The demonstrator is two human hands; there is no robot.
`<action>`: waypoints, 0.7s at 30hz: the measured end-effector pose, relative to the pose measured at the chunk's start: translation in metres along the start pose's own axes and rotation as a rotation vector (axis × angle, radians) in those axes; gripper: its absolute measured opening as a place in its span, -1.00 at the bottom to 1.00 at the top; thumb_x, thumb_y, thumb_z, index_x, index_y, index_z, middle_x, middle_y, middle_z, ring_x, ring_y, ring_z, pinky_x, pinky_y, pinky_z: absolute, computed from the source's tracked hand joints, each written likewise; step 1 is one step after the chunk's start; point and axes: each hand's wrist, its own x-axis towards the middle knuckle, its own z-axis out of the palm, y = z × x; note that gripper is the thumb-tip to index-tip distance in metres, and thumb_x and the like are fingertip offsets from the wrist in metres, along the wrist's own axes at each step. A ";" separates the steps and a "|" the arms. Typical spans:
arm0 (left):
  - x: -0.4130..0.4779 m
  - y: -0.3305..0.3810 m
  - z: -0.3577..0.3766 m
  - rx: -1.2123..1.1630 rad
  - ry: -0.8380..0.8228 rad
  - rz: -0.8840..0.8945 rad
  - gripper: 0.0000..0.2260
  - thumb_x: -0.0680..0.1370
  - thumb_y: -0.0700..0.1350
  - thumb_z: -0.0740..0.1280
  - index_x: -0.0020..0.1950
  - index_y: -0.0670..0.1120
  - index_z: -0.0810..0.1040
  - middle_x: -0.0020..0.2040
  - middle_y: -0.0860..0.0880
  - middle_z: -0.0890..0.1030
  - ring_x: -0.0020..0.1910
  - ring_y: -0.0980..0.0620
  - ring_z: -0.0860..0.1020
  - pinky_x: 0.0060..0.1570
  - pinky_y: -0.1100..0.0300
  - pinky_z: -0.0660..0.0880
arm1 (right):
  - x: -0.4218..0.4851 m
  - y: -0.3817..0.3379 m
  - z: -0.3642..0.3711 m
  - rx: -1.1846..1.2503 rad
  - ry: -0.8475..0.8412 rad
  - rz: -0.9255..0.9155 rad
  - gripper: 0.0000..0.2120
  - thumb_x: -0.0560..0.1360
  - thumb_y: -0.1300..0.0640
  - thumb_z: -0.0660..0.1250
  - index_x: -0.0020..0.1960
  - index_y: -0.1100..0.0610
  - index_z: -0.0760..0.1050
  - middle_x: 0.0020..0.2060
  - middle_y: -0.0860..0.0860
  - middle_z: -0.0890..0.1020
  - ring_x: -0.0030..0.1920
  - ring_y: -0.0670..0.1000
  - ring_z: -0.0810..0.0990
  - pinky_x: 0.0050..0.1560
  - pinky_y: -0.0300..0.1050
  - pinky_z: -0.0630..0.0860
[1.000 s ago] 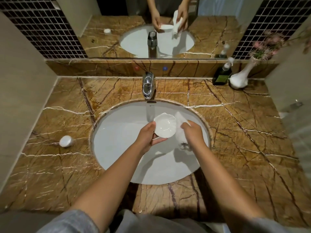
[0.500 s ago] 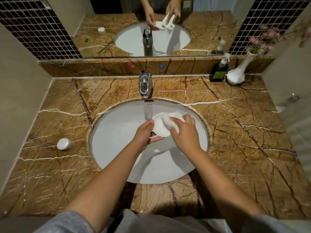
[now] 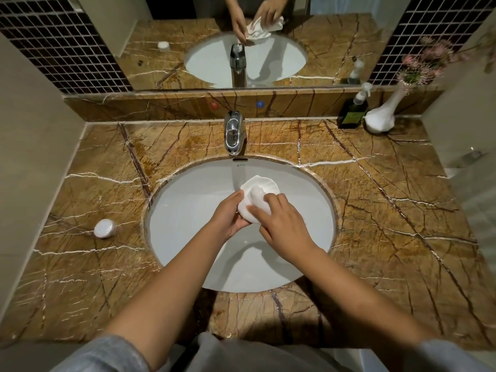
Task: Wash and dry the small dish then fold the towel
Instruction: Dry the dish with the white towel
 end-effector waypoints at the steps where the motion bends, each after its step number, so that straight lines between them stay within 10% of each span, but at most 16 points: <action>1: 0.000 -0.002 -0.001 0.014 0.018 0.011 -0.76 0.63 -0.12 0.13 0.22 -0.14 0.49 0.07 -0.16 0.64 0.01 -0.09 0.64 -0.18 0.04 0.63 | -0.001 0.002 -0.001 -0.026 0.004 -0.014 -0.55 0.27 0.25 0.44 0.15 0.08 0.56 -0.01 0.17 0.57 -0.07 0.19 0.54 -0.29 -0.07 0.46; 8: 0.001 -0.006 -0.011 0.115 0.167 0.071 -0.77 0.62 -0.13 0.16 0.24 -0.11 0.49 0.03 -0.11 0.59 -0.12 -0.04 0.68 -0.27 0.06 0.64 | -0.022 0.024 0.009 -0.066 -0.011 0.074 -0.55 0.29 0.25 0.45 0.17 0.08 0.57 -0.01 0.16 0.57 -0.07 0.21 0.55 -0.29 -0.05 0.49; 21: 0.001 -0.022 0.013 0.155 0.102 -0.017 -0.79 0.62 -0.12 0.19 0.25 -0.10 0.40 0.11 -0.12 0.53 0.03 -0.13 0.62 -0.22 -0.02 0.66 | -0.081 0.108 -0.001 0.094 0.198 0.861 -0.58 0.54 0.18 0.25 0.40 0.07 0.39 0.30 0.23 0.35 0.30 0.21 0.28 0.14 0.06 0.42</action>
